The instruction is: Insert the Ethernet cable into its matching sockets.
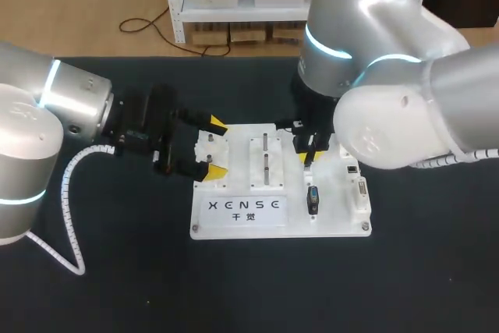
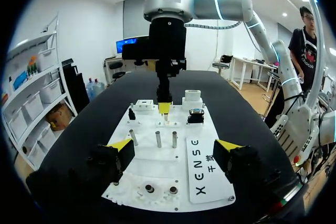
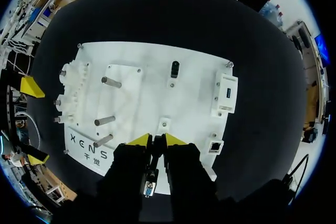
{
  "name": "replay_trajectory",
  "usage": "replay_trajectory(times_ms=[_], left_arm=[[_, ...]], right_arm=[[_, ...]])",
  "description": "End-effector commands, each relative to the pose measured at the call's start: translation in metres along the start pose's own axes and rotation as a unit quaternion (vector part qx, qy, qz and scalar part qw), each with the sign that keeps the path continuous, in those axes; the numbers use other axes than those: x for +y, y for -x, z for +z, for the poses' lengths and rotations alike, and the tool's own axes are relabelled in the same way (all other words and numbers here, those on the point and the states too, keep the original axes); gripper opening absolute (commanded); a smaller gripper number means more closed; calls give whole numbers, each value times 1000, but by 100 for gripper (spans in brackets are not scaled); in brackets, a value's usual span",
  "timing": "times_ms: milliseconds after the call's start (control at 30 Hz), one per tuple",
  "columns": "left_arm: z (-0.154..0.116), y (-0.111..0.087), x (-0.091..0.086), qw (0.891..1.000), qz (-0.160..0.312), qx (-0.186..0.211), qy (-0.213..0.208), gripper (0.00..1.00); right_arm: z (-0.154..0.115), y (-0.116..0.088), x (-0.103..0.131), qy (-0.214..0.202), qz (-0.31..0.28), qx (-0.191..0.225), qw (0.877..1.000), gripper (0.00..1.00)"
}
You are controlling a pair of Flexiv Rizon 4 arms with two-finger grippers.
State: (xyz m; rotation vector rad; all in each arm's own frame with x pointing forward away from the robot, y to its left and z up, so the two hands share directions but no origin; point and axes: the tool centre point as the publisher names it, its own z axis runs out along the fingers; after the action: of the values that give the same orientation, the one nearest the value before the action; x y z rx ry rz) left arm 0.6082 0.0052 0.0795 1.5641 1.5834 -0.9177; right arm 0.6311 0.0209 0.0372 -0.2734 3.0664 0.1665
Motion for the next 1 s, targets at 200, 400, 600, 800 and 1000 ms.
replay_trajectory(times_ms=[200,400,600,800,1000], left_arm=[[0,-1,-1,1000,1,-2,2,100],[0,-1,-1,1000,1,-2,2,100],[0,-1,-1,1000,1,-2,2,100],[0,-1,-1,1000,1,-2,2,100],[0,-1,-1,1000,1,-2,2,100]], right_arm=[[-20,-5,-16,6,6,4,1000,0],[-25,-10,-34,0,18,7,1000,0],[-25,-15,-52,-8,37,12,999,0],[-21,-18,-63,-11,47,17,999,0],[-15,-18,-71,-14,49,19,999,0]])
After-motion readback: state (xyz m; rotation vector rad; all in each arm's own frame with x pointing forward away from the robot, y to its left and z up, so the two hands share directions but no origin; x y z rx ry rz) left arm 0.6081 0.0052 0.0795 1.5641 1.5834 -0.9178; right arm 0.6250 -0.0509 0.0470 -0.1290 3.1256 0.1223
